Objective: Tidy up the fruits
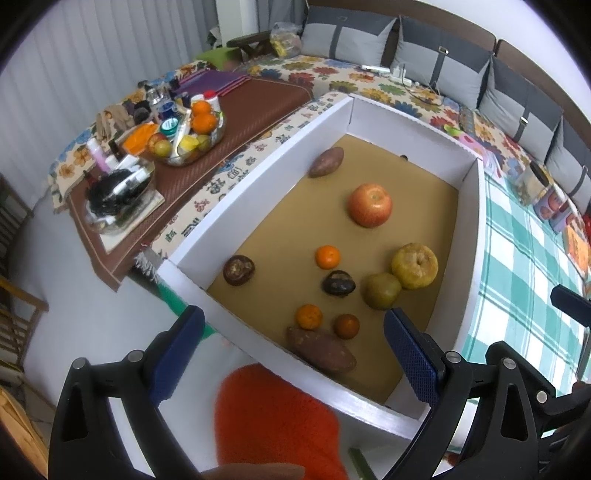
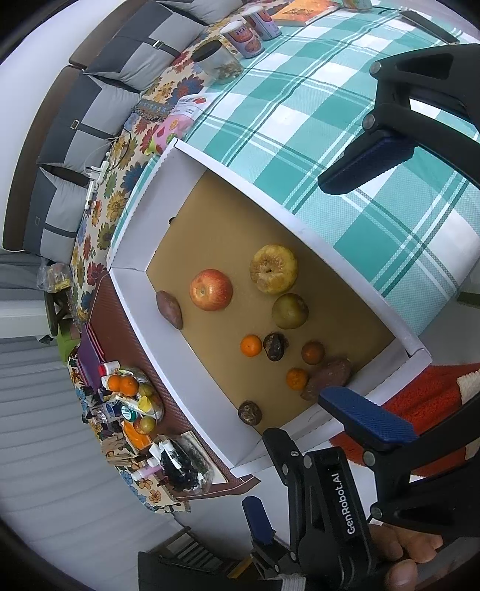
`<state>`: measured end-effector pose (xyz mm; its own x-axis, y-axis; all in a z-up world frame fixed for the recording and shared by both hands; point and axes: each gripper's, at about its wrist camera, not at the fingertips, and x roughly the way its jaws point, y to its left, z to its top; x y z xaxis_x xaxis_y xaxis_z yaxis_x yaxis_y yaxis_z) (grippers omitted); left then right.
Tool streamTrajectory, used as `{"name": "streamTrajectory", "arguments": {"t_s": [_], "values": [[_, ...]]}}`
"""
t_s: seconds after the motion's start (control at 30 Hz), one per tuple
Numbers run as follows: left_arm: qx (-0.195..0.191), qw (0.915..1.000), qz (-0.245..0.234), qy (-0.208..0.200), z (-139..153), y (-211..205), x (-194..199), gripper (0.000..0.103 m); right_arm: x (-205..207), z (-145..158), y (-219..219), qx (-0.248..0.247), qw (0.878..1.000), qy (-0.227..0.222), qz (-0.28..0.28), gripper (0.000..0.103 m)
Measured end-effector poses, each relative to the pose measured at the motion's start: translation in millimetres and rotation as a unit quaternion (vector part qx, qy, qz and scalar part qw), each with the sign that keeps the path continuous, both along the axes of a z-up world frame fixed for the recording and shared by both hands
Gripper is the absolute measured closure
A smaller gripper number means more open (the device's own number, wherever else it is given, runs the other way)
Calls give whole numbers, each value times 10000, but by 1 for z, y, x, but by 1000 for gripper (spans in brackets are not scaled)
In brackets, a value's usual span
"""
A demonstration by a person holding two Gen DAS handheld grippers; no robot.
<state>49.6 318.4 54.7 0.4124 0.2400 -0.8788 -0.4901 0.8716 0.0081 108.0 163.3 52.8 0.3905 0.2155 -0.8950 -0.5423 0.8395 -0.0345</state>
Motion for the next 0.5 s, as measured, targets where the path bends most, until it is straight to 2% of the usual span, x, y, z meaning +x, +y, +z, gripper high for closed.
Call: {"name": "streamTrajectory", "arguments": {"t_s": [0.5], "values": [[-11,9998,-149,-100,2,-2,2,4,0,-2,-1,9,10000,22,1,0]]}}
